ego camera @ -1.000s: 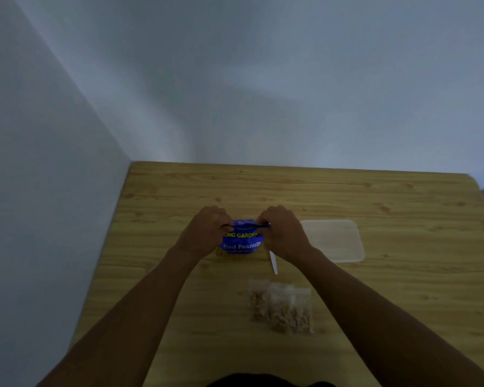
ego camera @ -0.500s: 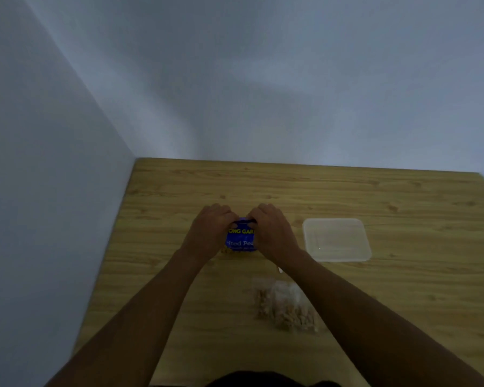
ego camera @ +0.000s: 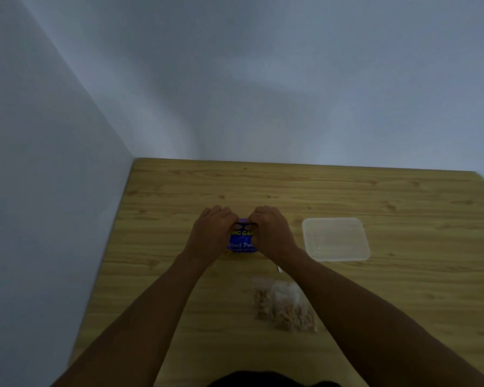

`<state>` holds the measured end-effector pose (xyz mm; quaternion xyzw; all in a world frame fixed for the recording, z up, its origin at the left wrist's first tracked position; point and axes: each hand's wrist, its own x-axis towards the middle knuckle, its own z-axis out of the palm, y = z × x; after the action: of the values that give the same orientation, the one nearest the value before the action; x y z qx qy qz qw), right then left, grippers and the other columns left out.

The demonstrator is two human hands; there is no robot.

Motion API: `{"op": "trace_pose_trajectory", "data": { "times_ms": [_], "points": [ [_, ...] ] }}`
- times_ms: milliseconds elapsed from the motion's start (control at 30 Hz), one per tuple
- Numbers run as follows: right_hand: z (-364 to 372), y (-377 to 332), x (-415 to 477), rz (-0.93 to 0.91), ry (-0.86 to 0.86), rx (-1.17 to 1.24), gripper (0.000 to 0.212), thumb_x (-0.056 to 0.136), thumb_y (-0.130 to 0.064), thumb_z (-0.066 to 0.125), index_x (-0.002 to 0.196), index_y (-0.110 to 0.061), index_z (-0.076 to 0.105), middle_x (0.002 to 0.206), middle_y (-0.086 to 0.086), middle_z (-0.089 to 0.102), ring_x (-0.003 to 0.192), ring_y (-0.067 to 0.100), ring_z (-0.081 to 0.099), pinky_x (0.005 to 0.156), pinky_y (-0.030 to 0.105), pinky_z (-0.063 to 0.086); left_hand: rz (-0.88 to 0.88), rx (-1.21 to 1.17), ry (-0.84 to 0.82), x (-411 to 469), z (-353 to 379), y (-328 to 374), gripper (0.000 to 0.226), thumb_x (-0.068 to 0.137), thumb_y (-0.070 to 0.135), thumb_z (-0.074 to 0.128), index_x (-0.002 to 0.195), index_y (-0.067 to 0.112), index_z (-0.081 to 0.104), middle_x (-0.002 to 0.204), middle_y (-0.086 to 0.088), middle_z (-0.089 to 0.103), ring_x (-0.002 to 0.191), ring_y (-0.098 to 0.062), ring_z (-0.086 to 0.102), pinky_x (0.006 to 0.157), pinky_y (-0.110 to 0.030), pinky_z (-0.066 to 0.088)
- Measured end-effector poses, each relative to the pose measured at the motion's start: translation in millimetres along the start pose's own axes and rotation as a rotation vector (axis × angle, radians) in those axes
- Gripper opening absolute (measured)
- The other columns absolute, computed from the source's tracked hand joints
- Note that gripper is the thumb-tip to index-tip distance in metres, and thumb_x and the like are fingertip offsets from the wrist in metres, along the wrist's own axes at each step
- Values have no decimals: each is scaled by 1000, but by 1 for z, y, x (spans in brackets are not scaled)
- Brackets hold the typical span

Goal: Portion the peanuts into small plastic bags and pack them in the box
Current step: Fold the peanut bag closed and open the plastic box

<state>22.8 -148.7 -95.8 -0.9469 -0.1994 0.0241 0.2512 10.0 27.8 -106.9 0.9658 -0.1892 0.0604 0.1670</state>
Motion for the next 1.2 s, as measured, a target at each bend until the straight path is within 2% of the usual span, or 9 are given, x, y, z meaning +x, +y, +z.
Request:
{"op": "trace_pose_trajectory", "data": {
  "times_ms": [133, 367, 500, 567, 667, 833, 1000, 1100, 1200],
  "points": [
    [-3, 12, -4, 7, 39, 29, 5, 84, -8, 70, 83, -6, 74, 76, 9, 62, 75, 24, 55, 68, 36, 43, 22, -36, -19, -1, -4, -14, 30, 89, 33, 47, 93, 16, 72, 80, 1, 62, 74, -20, 55, 69, -27, 33],
    [-1, 18, -12, 77, 33, -15, 14, 73, 6, 72, 76, -6, 67, 76, 9, 59, 76, 27, 53, 66, 30, 31, -60, -64, -20, 3, 5, -13, 5, 81, 11, 71, 82, 16, 71, 72, 0, 59, 68, -23, 57, 67, -28, 35],
    [-6, 23, -10, 28, 25, 68, 2, 82, -2, 71, 83, -4, 72, 77, 12, 63, 78, 29, 57, 65, 31, 35, -86, -7, 0, 4, 0, -10, 6, 80, 18, 72, 82, 23, 72, 71, 5, 59, 72, -21, 62, 73, -31, 27],
    [-11, 33, -14, -12, -8, 119, 10, 85, -11, 71, 94, -7, 73, 85, 10, 65, 84, 26, 57, 74, 35, 44, -48, 30, 0, 3, -7, -8, 8, 80, 26, 64, 85, 26, 70, 76, 7, 61, 78, -20, 62, 76, -32, 24],
    [-21, 55, -33, 37, -37, 163, 48, 82, -26, 78, 126, -16, 62, 111, 3, 65, 106, 18, 53, 94, 33, 41, -3, 42, 8, 3, -21, 0, 25, 80, 30, 59, 102, 24, 67, 95, 7, 62, 94, -18, 56, 84, -33, 26],
    [-37, 100, -72, 318, 242, 157, 48, 87, -16, 67, 133, -17, 54, 125, 6, 58, 115, 21, 51, 99, 41, 44, 80, -171, 139, 17, -21, 64, 14, 88, 19, 59, 99, 13, 65, 95, 1, 56, 87, -16, 53, 78, -30, 42],
    [-54, 142, -104, 595, 309, 39, 47, 85, -19, 56, 131, -7, 55, 125, 18, 54, 114, 36, 47, 98, 48, 40, 67, -498, 33, 26, 16, 133, 17, 96, 16, 52, 104, 10, 66, 92, 4, 54, 78, -11, 51, 74, -28, 44],
    [-58, 162, -116, 785, 284, 42, 51, 88, -16, 63, 136, -4, 52, 130, 22, 50, 121, 41, 44, 103, 48, 37, -108, -546, -83, 29, 44, 162, 27, 99, 19, 45, 119, 13, 63, 110, 1, 62, 99, -17, 60, 90, -38, 51],
    [-57, 179, -124, 885, 225, 71, 54, 90, -21, 64, 138, -2, 51, 130, 25, 48, 121, 43, 44, 104, 47, 37, -392, -455, -247, 39, 63, 179, 34, 99, 16, 37, 127, 10, 55, 125, -8, 56, 116, -24, 53, 96, -37, 44]
  ]
}}
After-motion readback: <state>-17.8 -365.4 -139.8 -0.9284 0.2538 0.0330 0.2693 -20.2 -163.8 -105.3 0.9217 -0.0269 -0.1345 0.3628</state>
